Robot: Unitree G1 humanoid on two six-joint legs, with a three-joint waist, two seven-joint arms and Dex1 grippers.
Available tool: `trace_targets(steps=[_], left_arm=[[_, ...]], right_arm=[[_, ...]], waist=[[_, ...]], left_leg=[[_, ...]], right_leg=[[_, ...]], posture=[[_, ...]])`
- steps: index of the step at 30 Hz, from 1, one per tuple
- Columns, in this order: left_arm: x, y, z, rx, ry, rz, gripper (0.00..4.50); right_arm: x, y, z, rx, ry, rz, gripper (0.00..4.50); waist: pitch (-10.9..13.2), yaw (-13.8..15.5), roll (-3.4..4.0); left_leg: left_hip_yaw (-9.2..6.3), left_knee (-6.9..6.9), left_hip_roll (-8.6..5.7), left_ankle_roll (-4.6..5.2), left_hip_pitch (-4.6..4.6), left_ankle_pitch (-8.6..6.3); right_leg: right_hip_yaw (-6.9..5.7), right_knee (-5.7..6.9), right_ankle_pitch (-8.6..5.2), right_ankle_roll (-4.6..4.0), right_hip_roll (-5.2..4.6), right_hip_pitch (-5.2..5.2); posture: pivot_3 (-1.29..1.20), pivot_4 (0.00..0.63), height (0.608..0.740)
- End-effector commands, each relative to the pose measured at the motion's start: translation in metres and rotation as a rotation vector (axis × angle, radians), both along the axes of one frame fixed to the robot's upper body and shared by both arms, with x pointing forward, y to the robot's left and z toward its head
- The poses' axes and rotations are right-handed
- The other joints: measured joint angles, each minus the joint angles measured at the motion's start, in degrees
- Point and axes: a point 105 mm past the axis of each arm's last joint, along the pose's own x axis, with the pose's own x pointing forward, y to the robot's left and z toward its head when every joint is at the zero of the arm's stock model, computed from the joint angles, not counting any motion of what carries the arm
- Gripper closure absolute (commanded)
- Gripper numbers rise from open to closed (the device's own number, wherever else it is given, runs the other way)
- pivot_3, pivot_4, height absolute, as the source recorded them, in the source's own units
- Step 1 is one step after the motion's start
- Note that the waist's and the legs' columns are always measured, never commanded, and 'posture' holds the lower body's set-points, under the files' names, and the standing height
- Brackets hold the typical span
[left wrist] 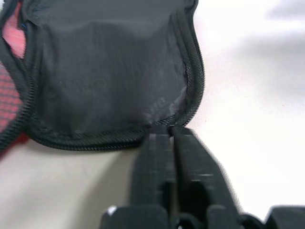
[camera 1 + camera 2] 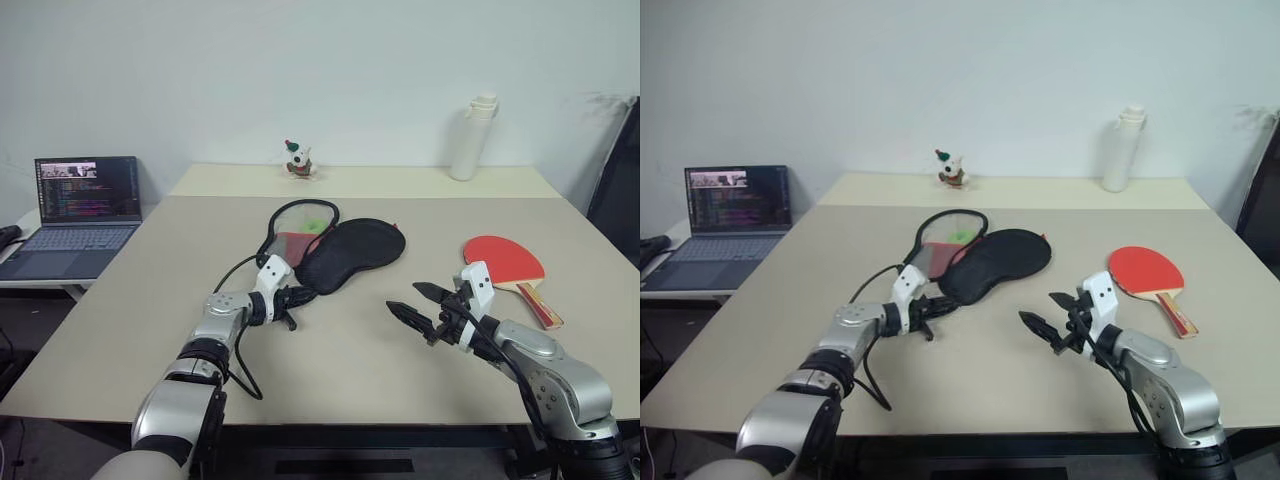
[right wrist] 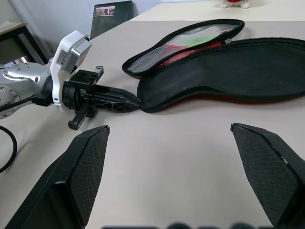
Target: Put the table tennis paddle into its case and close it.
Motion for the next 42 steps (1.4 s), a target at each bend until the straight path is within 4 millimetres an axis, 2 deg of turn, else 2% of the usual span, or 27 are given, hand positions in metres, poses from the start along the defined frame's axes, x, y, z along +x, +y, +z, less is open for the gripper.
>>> trace_targets(steps=[1,3,8,13,16,19,22,27,28,33,39,42], left_arm=[[-0.002,-0.006,-0.001,0.022,-0.005,-0.031,4.46],[-0.003,-0.01,0.001,0.024,-0.015,-0.051,4.46],[-0.013,-0.04,0.011,-0.003,-0.055,-0.167,4.46],[-0.024,-0.057,0.015,-0.03,-0.062,-0.215,4.46],[-0.027,-0.063,0.019,-0.04,-0.08,-0.222,4.46],[-0.015,-0.057,0.031,-0.042,-0.129,-0.137,4.46],[-0.012,-0.055,0.035,-0.037,-0.139,-0.126,3.91],[0.0,-0.054,0.039,-0.017,-0.179,-0.069,2.18],[0.003,-0.054,0.038,-0.005,-0.184,-0.051,1.93],[0.016,-0.049,0.027,0.045,-0.157,0.035,0.09],[0.023,-0.04,0.01,0.121,-0.101,0.088,0.03],[0.026,-0.036,0.013,0.109,-0.099,0.113,0.59]], right_arm=[[-0.006,0.001,0.01,0.004,-0.039,0.02,0.0],[-0.008,0.001,0.009,-0.001,-0.034,0.028,0.0],[-0.015,-0.005,0.005,-0.021,-0.017,0.036,0.0],[-0.015,-0.01,0.003,-0.029,-0.012,0.023,0.0],[-0.016,-0.011,0.003,-0.029,-0.01,0.021,0.0],[-0.016,-0.011,0.003,-0.027,-0.009,0.018,0.0],[-0.016,-0.01,0.001,-0.025,-0.006,0.019,0.0],[-0.016,-0.009,0.0,-0.024,-0.001,0.024,0.0],[-0.016,-0.008,0.0,-0.023,-0.002,0.025,0.0],[-0.015,-0.007,0.001,-0.021,-0.005,0.03,0.0],[-0.016,-0.008,0.003,-0.021,-0.01,0.022,0.0],[-0.017,-0.01,0.003,-0.021,-0.012,0.013,0.0]], waist=[[0.0,0.03,0.0],[0.0,0.04,0.0],[0.0,0.19,0.0],[0.0,0.17,-0.01],[0.0,0.13,-0.01],[0.0,0.12,-0.01],[0.01,0.12,-0.01],[0.01,0.18,-0.02],[0.01,0.18,-0.02],[0.02,0.15,-0.03],[0.02,0.18,-0.04],[0.02,0.15,-0.04]], left_leg=[[0.0,0.0,0.0,0.0,0.0,0.0],[0.0,0.0,0.0,0.0,0.0,0.0],[-0.01,0.0,0.03,0.0,-0.05,0.0],[-0.01,0.01,0.03,0.0,-0.05,0.0],[0.0,0.0,0.03,0.0,-0.03,0.0],[-0.02,0.01,0.03,0.0,-0.04,0.0],[-0.01,0.01,0.01,0.0,-0.03,0.0],[-0.01,0.01,0.0,0.0,-0.05,0.0],[-0.01,0.01,-0.01,0.0,-0.05,0.0],[0.01,0.0,-0.05,0.0,-0.05,0.0],[0.01,0.0,-0.08,0.0,-0.05,0.0],[0.02,0.02,-0.07,0.0,-0.03,0.0]], right_leg=[[0.0,0.0,0.0,0.0,0.0,0.0],[0.0,0.0,0.0,0.0,0.0,0.0],[0.01,-0.02,0.0,0.0,-0.07,0.0],[0.03,-0.03,0.0,0.0,-0.1,0.0],[0.03,-0.02,0.0,0.0,-0.08,0.0],[0.03,-0.02,0.0,0.01,-0.08,0.0],[0.02,-0.02,0.0,0.01,-0.07,0.0],[0.02,-0.05,0.0,0.01,-0.08,0.0],[0.02,-0.05,0.0,0.02,-0.08,0.0],[0.01,-0.06,0.0,0.02,-0.07,0.0],[-0.01,-0.07,0.01,0.02,-0.06,0.0],[0.01,-0.05,0.03,0.07,-0.06,0.02]], posture=[[0.0,0.15,0.74],[0.0,0.15,0.74],[0.0,0.15,0.74],[0.0,0.15,0.74],[0.0,0.15,0.74],[0.0,0.15,0.74],[0.0,0.15,0.74],[0.0,0.15,0.74],[0.0,0.15,0.74],[0.0,0.15,0.74],[0.0,0.15,0.74],[0.0,0.15,0.74]])
